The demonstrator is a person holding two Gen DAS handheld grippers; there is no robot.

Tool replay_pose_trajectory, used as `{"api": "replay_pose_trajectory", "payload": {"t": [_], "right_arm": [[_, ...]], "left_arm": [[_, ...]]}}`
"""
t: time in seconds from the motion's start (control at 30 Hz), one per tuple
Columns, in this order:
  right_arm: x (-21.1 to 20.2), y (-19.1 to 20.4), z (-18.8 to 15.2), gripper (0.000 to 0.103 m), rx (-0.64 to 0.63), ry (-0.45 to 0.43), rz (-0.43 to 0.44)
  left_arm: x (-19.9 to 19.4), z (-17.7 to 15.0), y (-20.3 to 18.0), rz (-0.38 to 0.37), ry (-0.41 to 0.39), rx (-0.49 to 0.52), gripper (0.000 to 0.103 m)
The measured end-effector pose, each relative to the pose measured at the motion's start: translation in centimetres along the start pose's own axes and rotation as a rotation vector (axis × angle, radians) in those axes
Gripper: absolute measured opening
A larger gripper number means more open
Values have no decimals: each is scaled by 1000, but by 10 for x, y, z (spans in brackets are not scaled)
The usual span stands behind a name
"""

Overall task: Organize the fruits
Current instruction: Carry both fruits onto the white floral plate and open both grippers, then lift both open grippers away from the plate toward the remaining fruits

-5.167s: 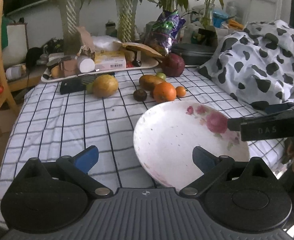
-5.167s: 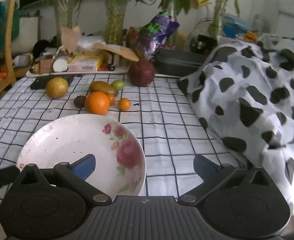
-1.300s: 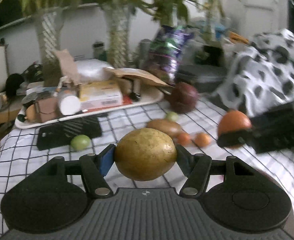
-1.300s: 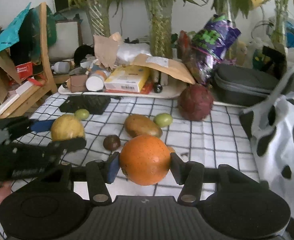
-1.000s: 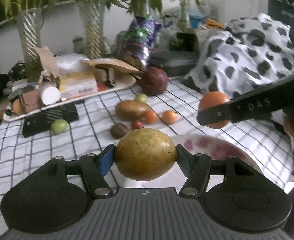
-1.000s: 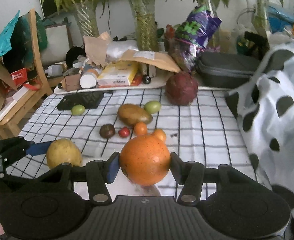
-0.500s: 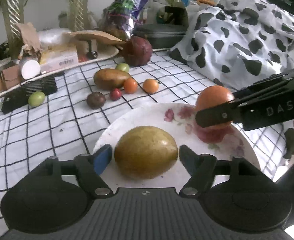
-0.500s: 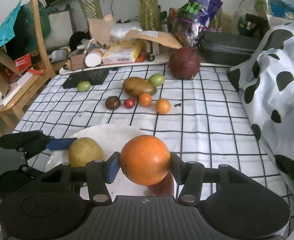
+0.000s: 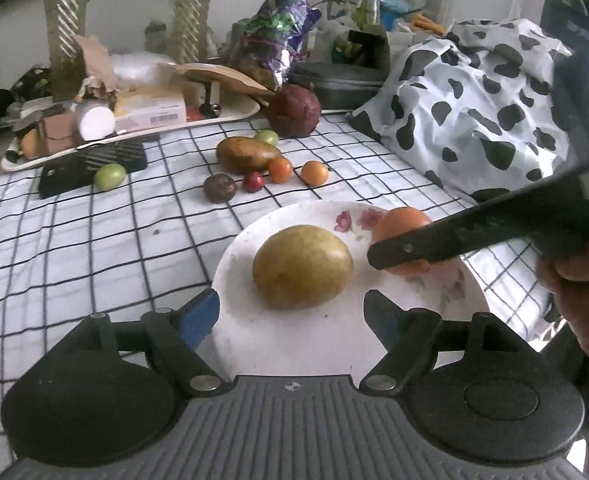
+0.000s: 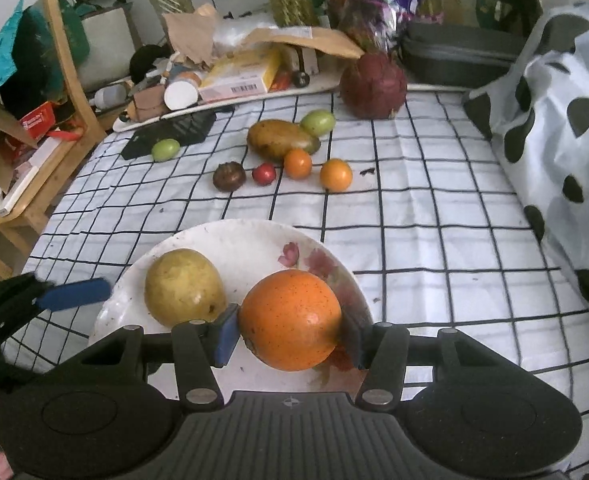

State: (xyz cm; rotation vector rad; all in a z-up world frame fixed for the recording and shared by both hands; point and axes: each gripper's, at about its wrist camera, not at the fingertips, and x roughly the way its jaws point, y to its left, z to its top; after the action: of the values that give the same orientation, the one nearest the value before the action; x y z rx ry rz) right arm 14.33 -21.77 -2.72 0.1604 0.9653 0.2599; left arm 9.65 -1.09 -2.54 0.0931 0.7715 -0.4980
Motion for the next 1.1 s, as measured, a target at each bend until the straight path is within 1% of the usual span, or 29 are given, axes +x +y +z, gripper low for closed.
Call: {"api": "replay_pose_trajectory", "payload": {"t": [0.1, 0.13, 0.17, 0.2, 0.23, 0.27, 0.3, 0.4, 0.47, 0.63, 0.73, 0.87, 1.03, 1.1], "right_arm": [[6, 2, 2, 56, 14, 19, -13], [5, 3, 2, 58, 14, 21, -15], [4, 3, 3, 72, 11, 10, -20], [0, 4, 2, 91, 7, -11, -4], [-6, 5, 2, 99, 4, -39, 14], [-12, 7, 2, 103, -6, -66, 9], [-18, 11, 0, 103, -30, -97, -10], [-31, 16, -7, 103, -66, -119, -51], [-38, 18, -12, 103, -75, -128, -61], [-54, 21, -24, 103, -70, -143, -90], [-61, 22, -31, 103, -57, -148, -99], [-67, 22, -36, 103, -57, -160, -123], [-64, 20, -37, 103, -65, -169, -153], [-61, 20, -38, 103, -73, -166, -161]], "left_arm": [[-10, -3, -1, -5, -12, 2, 79], [-14, -4, -2, -3, -18, 4, 79], [-18, -4, -2, 1, -20, 6, 79], [-21, -5, -3, 7, -20, 7, 79], [-25, -5, -4, 13, -22, 9, 79], [-29, -5, -5, 21, -25, 12, 79], [-33, -4, -6, 32, -24, 16, 79], [-44, -1, -6, 69, -24, 20, 79], [-50, 1, -5, 93, -18, 10, 79], [-61, 11, 0, 130, 2, -18, 79], [-65, 20, 1, 152, 27, -39, 79], [-68, 29, 4, 143, 19, -45, 79], [-56, 24, 12, 146, -3, -47, 79], [-51, 24, 15, 160, 13, -61, 79]]}}
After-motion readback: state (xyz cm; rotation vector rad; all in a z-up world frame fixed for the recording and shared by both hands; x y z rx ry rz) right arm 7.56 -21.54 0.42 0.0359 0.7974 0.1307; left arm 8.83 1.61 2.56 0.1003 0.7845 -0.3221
